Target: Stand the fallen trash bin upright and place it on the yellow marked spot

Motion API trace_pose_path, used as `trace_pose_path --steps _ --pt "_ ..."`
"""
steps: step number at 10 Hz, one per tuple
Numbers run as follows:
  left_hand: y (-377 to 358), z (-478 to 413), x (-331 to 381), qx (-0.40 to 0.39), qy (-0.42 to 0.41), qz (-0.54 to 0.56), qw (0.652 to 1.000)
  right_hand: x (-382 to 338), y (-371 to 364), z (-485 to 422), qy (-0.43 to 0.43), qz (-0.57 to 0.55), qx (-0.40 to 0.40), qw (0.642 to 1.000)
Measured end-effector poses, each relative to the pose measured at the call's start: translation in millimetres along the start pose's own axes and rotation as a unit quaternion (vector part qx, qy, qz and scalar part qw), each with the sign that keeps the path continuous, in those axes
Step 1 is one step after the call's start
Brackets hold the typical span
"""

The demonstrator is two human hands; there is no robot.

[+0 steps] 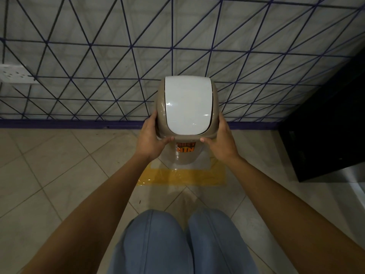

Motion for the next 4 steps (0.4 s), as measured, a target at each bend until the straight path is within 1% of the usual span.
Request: trace_pose_path --steps 2,3,4 --pt "10 6 15 0.017 0.020 -0.072 0.997 -17 8 8 -0.001 0.032 -0.012 0.999" --pt "26 18 39 0.024 -0.020 -0.096 0.995 -39 17 20 0.013 0.071 -0.022 0.997" --pt "41 33 59 0.002 -0.019 -0.118 0.993 -58 32 35 -0.007 0.106 -0.033 0.994"
Point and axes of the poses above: each hand's wrist, its own z-axis away from the middle knuckle, its own y-axis out of the back of the hand, x = y × z, the point moved 9 cm from there along -z, towards the middle knuckle, and after that the axes turned 10 degrees about -z, right-handed, at the moved point
